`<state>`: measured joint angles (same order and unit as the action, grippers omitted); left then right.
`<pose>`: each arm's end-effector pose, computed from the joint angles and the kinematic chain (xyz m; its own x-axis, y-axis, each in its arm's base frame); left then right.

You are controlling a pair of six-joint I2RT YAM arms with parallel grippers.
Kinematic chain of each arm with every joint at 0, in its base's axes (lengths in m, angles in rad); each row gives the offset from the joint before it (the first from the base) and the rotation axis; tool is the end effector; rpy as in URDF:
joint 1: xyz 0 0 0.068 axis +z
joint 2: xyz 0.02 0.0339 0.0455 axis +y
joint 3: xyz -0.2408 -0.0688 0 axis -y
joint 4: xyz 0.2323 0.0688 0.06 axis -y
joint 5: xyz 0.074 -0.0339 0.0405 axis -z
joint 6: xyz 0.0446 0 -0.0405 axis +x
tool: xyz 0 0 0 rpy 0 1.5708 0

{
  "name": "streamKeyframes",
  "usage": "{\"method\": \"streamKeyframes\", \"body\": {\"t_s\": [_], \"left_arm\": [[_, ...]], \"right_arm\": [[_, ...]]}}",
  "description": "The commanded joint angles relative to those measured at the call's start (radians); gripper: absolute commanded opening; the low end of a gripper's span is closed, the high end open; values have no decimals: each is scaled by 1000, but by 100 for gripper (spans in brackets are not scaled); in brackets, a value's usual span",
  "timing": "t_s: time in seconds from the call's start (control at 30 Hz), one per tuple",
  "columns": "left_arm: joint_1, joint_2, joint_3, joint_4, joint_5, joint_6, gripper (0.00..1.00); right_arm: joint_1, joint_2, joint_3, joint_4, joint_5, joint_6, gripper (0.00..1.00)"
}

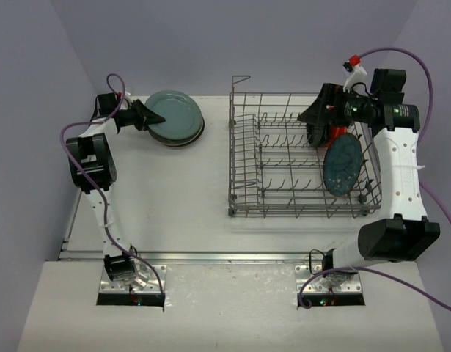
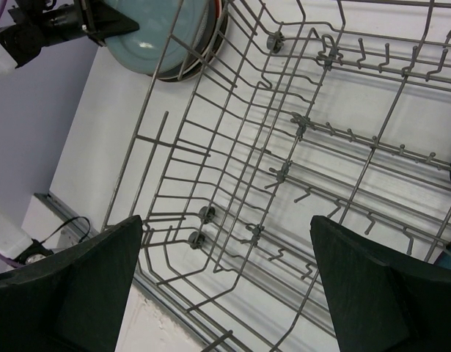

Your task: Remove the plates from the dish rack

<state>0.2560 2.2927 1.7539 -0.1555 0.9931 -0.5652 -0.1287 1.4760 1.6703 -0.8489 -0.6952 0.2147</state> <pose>0.4785 0.0866 0.1636 -0.7822 -0.5071 -0.3619 0.0777 0.4970 -0.8643 0.3006 -0.0101 0.3910 -0.6763 0.2525 -0.6920 -0.2674 0.7912 0.5500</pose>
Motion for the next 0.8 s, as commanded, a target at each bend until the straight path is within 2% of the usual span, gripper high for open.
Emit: {"method": "streamKeyframes", "body": {"t_s": [0.0,0.07,0.27,0.43,0.53,0.6,0.67,0.77], "left_arm": [[-17,-24,13,116,94,-40,20],[-17,-22,12,105,79,-29,25],[-21,-15,25,37,24,26,29],[-18,-32,53,-52,-42,109,51],[-9,-55,73,-117,-114,192,71],[-5,-69,83,-149,-148,215,77],[2,-87,96,-181,-187,253,88],[4,-107,117,-224,-267,314,94]], "right_arm": [[-2,10,39,-17,-7,-42,95],[-2,11,38,-22,-4,-50,95],[-2,16,31,-25,-10,-61,95],[-3,32,56,-43,-15,-81,95],[-2,38,62,-43,-22,-88,95],[-2,43,64,-42,-24,-90,95],[-2,49,66,-42,-30,-92,95],[-2,54,70,-42,-27,-98,95]]}}
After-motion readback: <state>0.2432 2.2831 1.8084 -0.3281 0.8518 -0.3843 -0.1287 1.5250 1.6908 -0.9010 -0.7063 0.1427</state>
